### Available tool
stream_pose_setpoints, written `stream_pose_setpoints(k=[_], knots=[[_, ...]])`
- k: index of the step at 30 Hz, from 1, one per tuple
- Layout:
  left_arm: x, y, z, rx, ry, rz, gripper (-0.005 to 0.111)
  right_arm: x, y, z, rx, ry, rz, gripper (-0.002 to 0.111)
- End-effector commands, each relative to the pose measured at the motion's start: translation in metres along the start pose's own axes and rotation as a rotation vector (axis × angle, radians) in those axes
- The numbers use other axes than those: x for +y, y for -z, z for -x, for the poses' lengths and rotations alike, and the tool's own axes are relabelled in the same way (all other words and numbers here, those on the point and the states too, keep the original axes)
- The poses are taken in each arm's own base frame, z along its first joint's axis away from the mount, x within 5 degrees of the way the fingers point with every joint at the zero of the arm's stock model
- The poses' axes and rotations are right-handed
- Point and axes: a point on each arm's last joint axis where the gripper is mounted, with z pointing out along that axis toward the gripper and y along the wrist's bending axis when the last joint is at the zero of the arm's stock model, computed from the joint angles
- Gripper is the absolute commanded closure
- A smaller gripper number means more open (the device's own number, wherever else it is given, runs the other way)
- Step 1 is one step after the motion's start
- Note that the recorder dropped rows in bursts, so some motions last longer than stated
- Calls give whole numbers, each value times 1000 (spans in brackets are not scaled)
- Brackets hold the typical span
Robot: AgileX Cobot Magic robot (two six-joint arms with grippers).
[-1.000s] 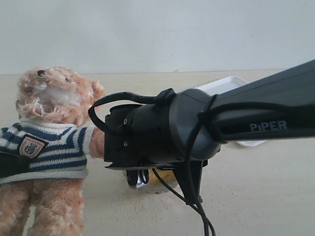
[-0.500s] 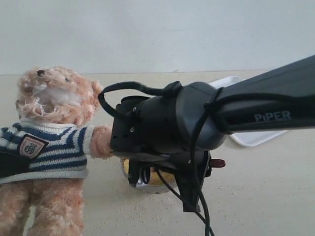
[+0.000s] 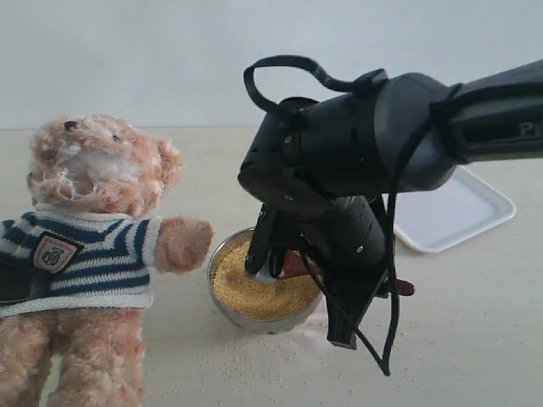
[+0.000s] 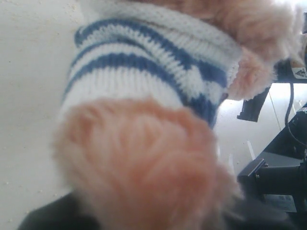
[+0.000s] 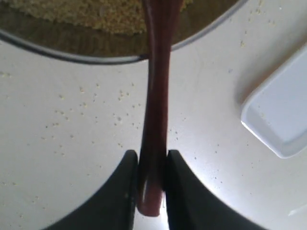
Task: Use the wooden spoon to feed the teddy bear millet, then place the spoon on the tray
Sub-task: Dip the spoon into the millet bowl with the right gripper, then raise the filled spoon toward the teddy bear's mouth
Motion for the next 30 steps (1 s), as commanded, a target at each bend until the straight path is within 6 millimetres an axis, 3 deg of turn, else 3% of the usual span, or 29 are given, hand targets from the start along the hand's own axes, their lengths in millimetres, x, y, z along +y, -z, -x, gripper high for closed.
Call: stream_pose_setpoints(k=[1,13,20,30], knots=[[-3,1,1,-19,0,-18,102,-15,18,-16,-59,-54,24,108],[-3,1,1,-19,0,-18,102,-15,46,-32,-171,-56,92,108],[-3,1,1,-19,0,-18,102,-27,73,-35,-295,-123,167,108],[-3,1,1,-19,0,-18,102,-41,101,-35,-396,-142,133,108]])
